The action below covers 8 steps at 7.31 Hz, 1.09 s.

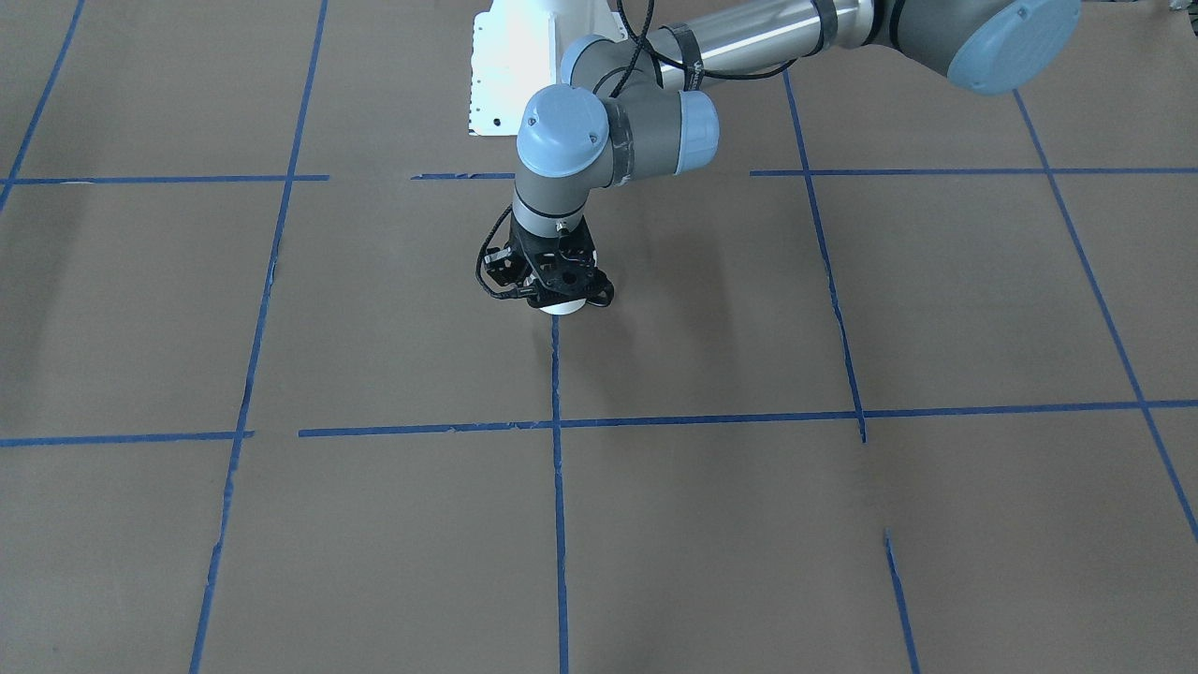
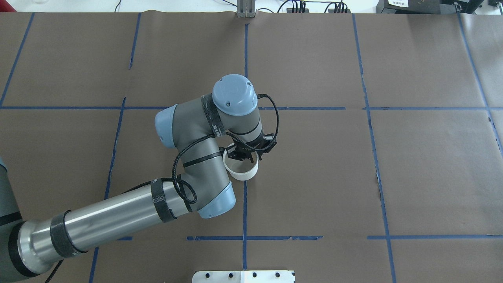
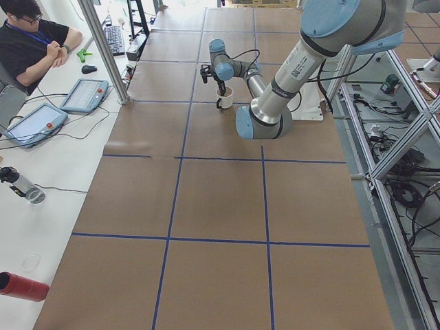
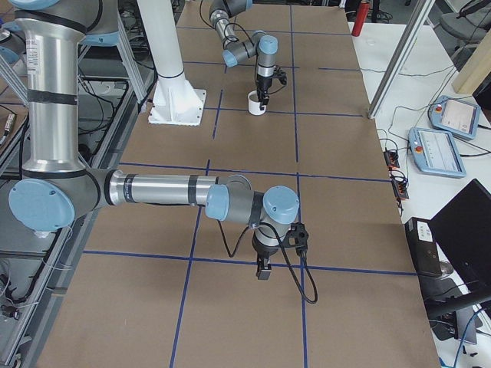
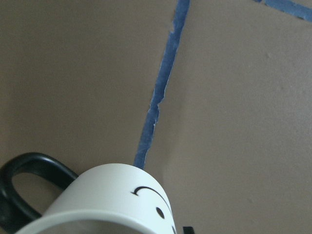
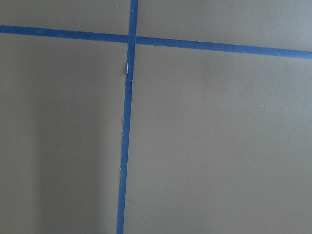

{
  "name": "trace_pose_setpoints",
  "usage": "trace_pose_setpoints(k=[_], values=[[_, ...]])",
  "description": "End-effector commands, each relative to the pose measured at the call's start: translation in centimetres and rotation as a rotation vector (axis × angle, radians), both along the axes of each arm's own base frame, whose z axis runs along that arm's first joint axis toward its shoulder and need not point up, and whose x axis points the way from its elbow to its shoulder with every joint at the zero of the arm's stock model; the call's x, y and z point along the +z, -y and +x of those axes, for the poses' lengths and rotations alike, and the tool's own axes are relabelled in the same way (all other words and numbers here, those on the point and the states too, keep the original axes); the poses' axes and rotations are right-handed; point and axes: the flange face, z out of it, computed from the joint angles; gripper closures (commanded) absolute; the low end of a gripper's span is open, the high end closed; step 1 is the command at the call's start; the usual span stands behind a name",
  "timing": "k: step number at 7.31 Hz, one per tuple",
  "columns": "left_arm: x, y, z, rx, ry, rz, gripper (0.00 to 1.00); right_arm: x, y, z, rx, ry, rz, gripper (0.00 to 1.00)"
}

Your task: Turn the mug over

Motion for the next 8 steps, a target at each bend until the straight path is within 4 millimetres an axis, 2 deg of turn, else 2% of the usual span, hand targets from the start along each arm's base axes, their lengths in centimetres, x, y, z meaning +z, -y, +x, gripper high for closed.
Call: trace_pose_setpoints(k=[1,2,3,5,7,8], values=[[-2.5,0.3,-3.4,-0.036,-0.017,0.01,0.0,0.0,0.0,0.0,0.0,0.0,0.0,0.0],[-3.7,0.1,-7.2,-0.056,-0.031,0.02,0.0,0.0,0.0,0.0,0.0,0.0,0.0,0.0],[-2.9,-0.3,-10.9,-0.073,-0.052,0.041,0.0,0.0,0.0,0.0,0.0,0.0,0.0,0.0],[2.1,0.0,-18.4,-0.038,-0.039,0.189,0.0,0.0,0.0,0.0,0.0,0.0,0.0,0.0],[8.0,3.3,-25.6,-0.005,0.05,0.341,0.0,0.0,0.0,0.0,0.0,0.0,0.0,0.0],[11.8,4.8,-29.6,0.019,0.111,0.401,0.0,0.0,0.0,0.0,0.0,0.0,0.0,0.0]])
